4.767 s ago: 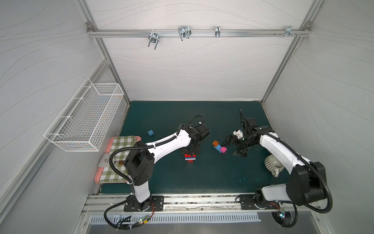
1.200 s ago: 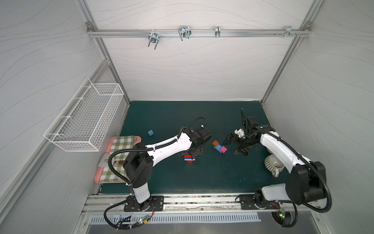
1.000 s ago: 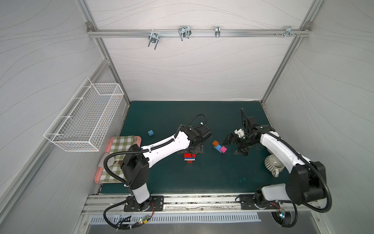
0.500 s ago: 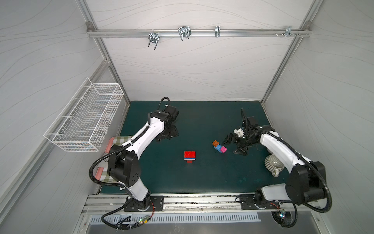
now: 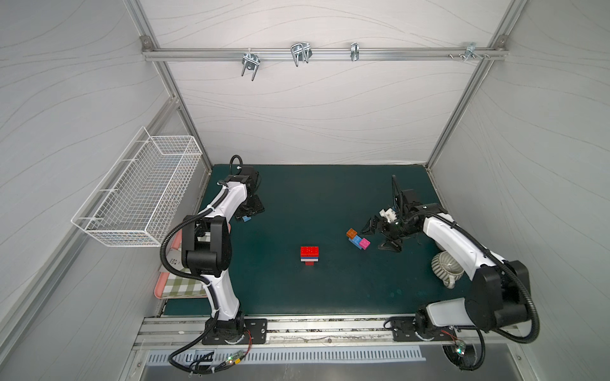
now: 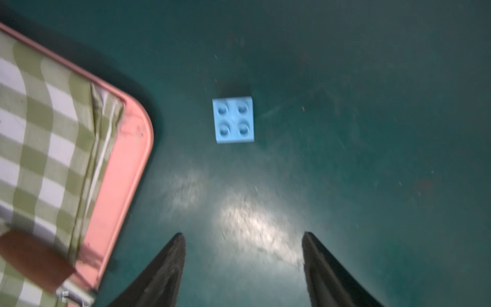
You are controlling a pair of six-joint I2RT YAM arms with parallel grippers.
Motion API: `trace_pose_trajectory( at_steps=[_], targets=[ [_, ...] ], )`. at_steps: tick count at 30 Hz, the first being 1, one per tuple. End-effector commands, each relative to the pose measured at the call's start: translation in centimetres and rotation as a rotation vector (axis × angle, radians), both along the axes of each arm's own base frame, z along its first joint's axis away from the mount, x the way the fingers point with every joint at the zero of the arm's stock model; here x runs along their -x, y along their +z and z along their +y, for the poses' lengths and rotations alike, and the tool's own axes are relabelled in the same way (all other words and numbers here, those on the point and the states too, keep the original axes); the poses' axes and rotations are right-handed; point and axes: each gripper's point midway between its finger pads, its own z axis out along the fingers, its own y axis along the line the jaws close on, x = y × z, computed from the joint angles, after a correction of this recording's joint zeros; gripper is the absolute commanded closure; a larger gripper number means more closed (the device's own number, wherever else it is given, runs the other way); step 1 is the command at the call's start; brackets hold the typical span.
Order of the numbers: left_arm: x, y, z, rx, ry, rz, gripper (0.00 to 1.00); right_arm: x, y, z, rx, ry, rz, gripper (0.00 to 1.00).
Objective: Assemble a carrot with lego
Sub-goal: Pick up the lego brick from the center of the board.
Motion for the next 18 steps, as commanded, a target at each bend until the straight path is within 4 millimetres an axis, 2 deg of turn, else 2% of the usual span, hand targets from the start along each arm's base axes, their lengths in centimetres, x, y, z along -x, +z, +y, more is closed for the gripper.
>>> trace_pose_trajectory(
  at_steps=[1, 6, 9, 18],
  targets=[
    [-2.9, 0.4, 1.2, -0.016, -0.058, -0.071, 0.32, 0.0, 0.0, 0.4, -0.016, 0.014, 0.005, 0.01],
    [-3.5, -1.7, 2.9, 0.006, -0.072, -0.044, 0.35, 0.1, -0.1, 0.4, -0.017, 0.018, 0.008, 0.01],
    [-4.1, -2.7, 2.9, 0.045, -0.089, -0.038, 0.36, 0.1, -0.4, 0.4, -0.016, 0.020, 0.012, 0.01],
    [-5.3, -4.0, 3.4, 0.023, -0.093, -0.029, 0.43, 0.2, -0.4, 0.3, -0.013, 0.022, 0.015, 0.01]
  ],
)
